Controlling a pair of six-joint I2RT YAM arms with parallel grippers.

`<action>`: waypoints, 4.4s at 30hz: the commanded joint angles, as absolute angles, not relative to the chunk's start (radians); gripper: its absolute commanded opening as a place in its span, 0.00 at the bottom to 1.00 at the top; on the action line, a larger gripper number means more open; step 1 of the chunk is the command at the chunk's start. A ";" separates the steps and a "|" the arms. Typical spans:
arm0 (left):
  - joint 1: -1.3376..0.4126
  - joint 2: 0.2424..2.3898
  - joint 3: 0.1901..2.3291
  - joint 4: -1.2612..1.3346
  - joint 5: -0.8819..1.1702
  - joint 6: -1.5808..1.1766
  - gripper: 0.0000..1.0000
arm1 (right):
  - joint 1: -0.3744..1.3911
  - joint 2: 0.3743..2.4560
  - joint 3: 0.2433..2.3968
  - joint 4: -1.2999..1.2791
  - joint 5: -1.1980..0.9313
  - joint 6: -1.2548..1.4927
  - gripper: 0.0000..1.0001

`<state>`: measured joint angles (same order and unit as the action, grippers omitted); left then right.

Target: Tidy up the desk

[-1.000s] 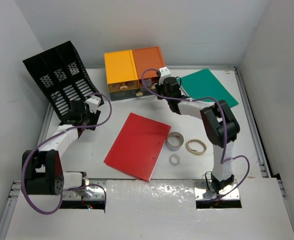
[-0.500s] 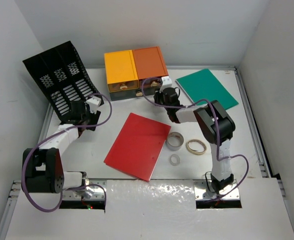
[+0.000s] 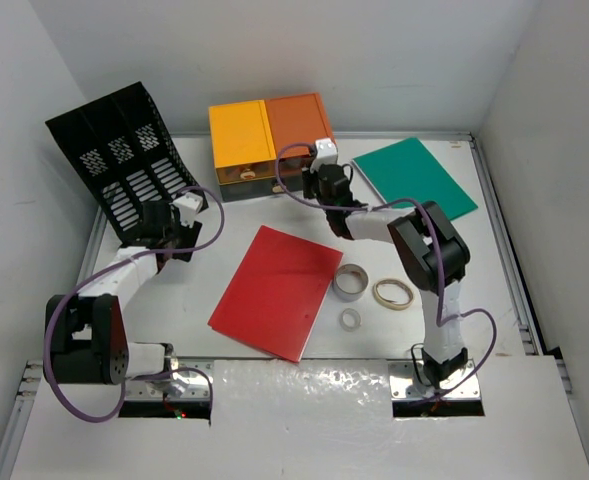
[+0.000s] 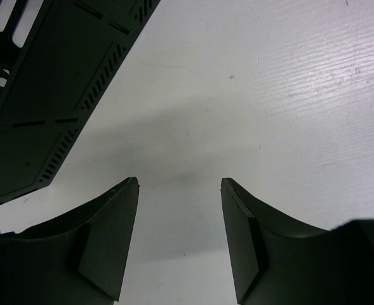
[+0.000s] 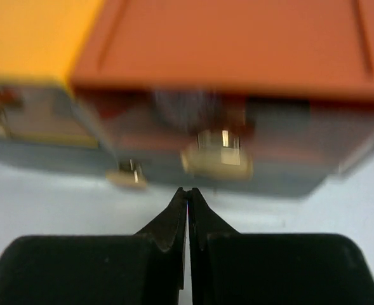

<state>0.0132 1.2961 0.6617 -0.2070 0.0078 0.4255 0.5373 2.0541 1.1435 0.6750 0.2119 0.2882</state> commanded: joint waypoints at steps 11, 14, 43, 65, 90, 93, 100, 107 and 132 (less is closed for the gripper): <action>0.021 1.276 0.693 -0.192 0.005 0.433 0.53 | 0.523 2.120 1.272 0.689 0.186 0.206 0.00; 0.021 1.276 0.692 -0.189 0.005 0.434 0.53 | 0.541 2.030 1.169 0.683 0.172 0.193 0.21; 0.023 1.266 0.698 -0.206 0.023 0.430 0.53 | 0.747 2.060 1.012 0.450 -0.196 0.535 0.00; 0.021 1.266 0.695 -0.206 0.034 0.436 0.53 | 0.689 2.282 1.463 0.430 0.449 0.428 0.63; 0.021 1.315 0.703 -0.209 0.029 0.437 0.53 | 0.658 2.434 1.654 0.608 0.439 0.270 0.50; 0.023 1.315 0.703 -0.212 0.025 0.439 0.53 | 0.658 2.456 1.675 0.609 0.456 0.270 0.49; 0.021 1.325 0.709 -0.215 0.021 0.436 0.54 | 0.653 2.461 1.660 0.630 0.485 0.261 0.45; 0.021 1.333 0.707 -0.218 0.020 0.437 0.54 | 0.652 2.427 1.602 0.663 0.483 0.250 0.16; 0.021 1.335 0.721 -0.236 0.005 0.440 0.54 | 0.755 2.028 0.901 0.753 0.426 0.454 0.00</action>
<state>0.0132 1.3430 0.6815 -0.2401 0.0074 0.4370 0.7399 2.0777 0.9417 0.7410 0.4377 0.3954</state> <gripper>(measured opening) 0.534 0.407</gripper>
